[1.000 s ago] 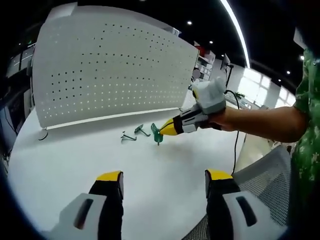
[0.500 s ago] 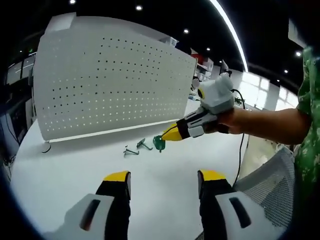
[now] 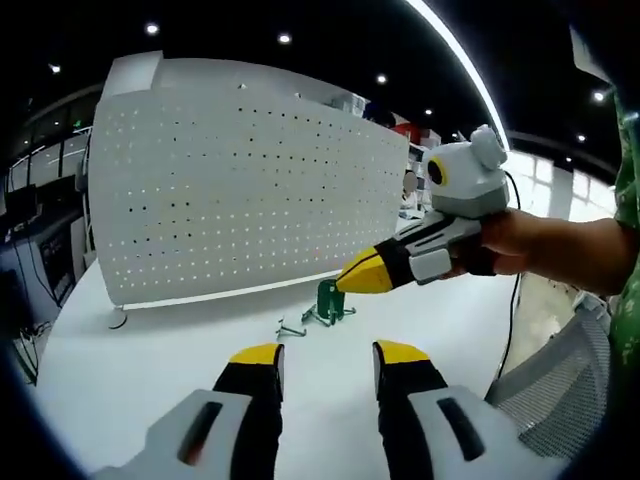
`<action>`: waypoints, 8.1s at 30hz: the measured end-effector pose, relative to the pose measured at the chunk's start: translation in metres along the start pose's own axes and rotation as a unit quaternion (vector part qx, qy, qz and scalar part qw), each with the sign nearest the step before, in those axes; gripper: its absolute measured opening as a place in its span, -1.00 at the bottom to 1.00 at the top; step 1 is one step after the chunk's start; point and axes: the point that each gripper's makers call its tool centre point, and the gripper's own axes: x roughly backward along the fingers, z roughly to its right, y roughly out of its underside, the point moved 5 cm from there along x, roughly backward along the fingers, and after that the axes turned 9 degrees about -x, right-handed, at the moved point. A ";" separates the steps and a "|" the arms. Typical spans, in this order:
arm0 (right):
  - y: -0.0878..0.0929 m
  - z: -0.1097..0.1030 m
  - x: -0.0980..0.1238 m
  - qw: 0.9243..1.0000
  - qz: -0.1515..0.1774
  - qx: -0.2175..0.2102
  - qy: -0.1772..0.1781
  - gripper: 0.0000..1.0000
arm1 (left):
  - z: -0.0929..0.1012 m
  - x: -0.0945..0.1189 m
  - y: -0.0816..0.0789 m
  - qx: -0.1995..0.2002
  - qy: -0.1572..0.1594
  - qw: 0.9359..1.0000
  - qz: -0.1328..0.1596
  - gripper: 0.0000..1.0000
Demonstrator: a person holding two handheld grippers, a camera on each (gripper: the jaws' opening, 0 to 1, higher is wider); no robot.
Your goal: Insert the hook assembly into the mounting plate slot until the hook locks in place.
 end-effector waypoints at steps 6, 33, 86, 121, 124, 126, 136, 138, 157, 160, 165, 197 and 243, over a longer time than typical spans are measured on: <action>-0.005 -0.010 -0.001 1.000 0.004 -0.008 -0.011 -1.00 | -0.005 -0.002 -0.005 -0.005 -0.013 1.000 0.011 -0.36; -0.015 -0.047 -0.002 0.993 0.026 -0.089 -0.070 -1.00 | -0.008 0.006 -0.018 -0.039 -0.047 0.997 0.048 -0.70; -0.023 -0.049 -0.001 0.993 0.037 -0.092 -0.062 -0.83 | -0.011 0.006 -0.019 -0.039 -0.051 0.996 0.057 -0.93; -0.011 -0.010 0.022 0.991 0.078 -0.105 0.025 0.67 | -0.017 0.008 -0.021 -0.025 -0.055 0.997 0.056 -0.93; -0.011 -0.008 0.023 0.992 0.085 -0.084 0.036 0.74 | -0.019 0.009 -0.023 -0.027 -0.059 0.996 0.056 -0.93; -0.010 -0.008 0.024 0.992 0.086 -0.078 0.039 0.75 | -0.021 0.009 -0.024 -0.027 -0.060 0.996 0.057 -0.93; -0.016 -0.008 0.029 0.991 0.103 -0.079 0.035 0.73 | -0.036 0.010 -0.042 -0.033 -0.070 0.995 0.066 -0.93; -0.020 -0.008 0.030 0.990 0.111 -0.078 0.034 0.73 | -0.042 0.011 -0.047 -0.034 -0.076 0.994 0.067 -0.93; -0.047 -0.010 0.033 0.986 0.148 -0.070 0.027 0.69 | -0.132 0.020 -0.131 -0.060 -0.170 0.975 0.129 -0.93; -0.052 -0.009 0.035 0.986 0.152 -0.067 0.028 0.68 | -0.146 0.020 -0.147 -0.066 -0.182 0.970 0.144 -0.93; -0.058 -0.009 0.036 0.985 0.157 -0.063 0.027 0.67 | -0.160 0.019 -0.166 -0.072 -0.195 0.965 0.162 -0.93; -0.069 0.008 0.032 0.987 0.146 -0.051 0.043 0.61 | -0.264 -0.010 -0.210 -0.060 -0.299 0.929 0.207 -0.93; -0.060 0.023 0.028 0.988 0.128 -0.061 0.064 0.50 | -0.296 -0.041 -0.203 -0.072 -0.339 0.900 0.264 -0.93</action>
